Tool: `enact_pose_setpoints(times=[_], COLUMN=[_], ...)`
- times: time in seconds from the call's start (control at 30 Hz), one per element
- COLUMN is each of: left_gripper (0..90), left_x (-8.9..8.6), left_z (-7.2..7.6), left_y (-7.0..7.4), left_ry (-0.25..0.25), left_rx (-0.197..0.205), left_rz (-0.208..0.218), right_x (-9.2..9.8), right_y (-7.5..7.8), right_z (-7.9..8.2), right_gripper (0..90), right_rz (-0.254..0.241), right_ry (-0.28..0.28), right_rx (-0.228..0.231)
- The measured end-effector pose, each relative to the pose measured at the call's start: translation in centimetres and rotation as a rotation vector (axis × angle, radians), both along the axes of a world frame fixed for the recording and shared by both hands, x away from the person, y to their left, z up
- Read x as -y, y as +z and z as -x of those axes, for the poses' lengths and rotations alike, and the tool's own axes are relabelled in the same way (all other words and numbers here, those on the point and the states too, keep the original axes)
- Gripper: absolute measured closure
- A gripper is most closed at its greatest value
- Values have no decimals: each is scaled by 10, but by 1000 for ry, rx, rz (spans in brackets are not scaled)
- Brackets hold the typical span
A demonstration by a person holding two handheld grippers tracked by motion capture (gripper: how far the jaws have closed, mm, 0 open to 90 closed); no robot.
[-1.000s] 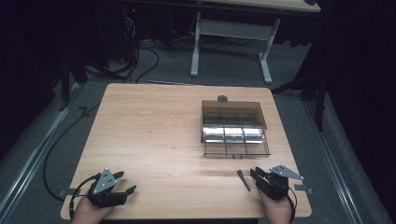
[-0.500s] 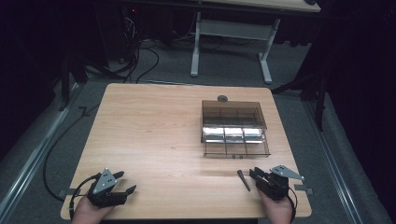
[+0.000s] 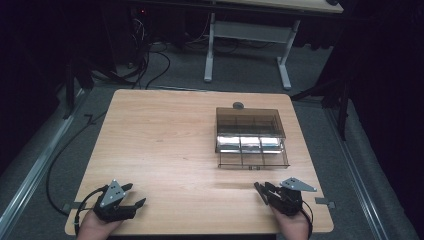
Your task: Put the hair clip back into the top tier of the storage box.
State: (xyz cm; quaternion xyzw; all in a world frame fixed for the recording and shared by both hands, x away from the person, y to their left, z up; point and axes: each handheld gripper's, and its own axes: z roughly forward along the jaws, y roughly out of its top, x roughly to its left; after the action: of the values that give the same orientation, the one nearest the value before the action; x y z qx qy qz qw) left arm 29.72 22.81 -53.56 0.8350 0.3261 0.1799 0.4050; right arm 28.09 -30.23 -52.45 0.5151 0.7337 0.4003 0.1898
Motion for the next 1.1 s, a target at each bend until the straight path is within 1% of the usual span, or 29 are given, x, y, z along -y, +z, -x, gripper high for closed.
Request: enact_pose_setpoints(times=[0.03,0.07,0.17,0.2,0.23,0.27,0.3,0.33,0.37,0.4,0.57,0.67,0.8,0.83,0.87,0.93,1.0,1.03,1.07,1.1], left_gripper=[289,289,289,289,289,289,288,288,288,288,288,288,288,288,288,288,288,288,288,288], left_x=[0,0,0,0,0,0,0,0,0,0,0,0,0,0,0,0,0,0,0,0], left_z=[0,0,0,0,0,0,0,0,0,0,0,0,0,0,0,0,0,0,0,0], left_y=[0,0,0,0,0,0,0,0,0,0,0,0,0,0,0,0,0,0,0,0], left_ry=[0,-1,-1,-3,-3,-5,-5,-5,-6,-5,-5,-4,-4,-4,-4,-4,-5,-5,-5,-6], left_rx=[0,0,0,0,0,0,0,-1,-1,-1,-1,-1,-2,-2,-2,-2,-2,-2,-2,-1], left_rz=[0,2,4,3,3,5,5,5,5,4,3,3,3,3,3,3,3,4,4,6], right_x=[0,-3,-6,-9,-9,-11,-11,-12,-12,-13,-13,-14,-16,-18,-20,-22,-25,-25,-25,-24], right_y=[0,0,-1,-2,-3,-3,-3,-4,-4,-4,-4,-3,0,1,1,3,1,0,0,1], right_z=[0,-1,-2,-3,-4,-4,-4,-4,-4,-4,-4,-3,0,0,2,2,2,1,2,2], right_gripper=[714,718,721,732,735,740,740,763,763,800,814,815,817,896,900,900,900,900,897,890], right_rz=[0,2,7,21,34,36,36,44,44,57,59,60,42,46,51,55,58,65,64,65], right_ry=[0,0,13,14,17,12,12,9,9,11,20,29,47,57,59,73,77,82,69,72], right_rx=[0,-15,-18,-28,-29,-42,-42,-48,-48,-50,-44,-33,-19,-18,-8,-1,-16,-15,-16,-5])
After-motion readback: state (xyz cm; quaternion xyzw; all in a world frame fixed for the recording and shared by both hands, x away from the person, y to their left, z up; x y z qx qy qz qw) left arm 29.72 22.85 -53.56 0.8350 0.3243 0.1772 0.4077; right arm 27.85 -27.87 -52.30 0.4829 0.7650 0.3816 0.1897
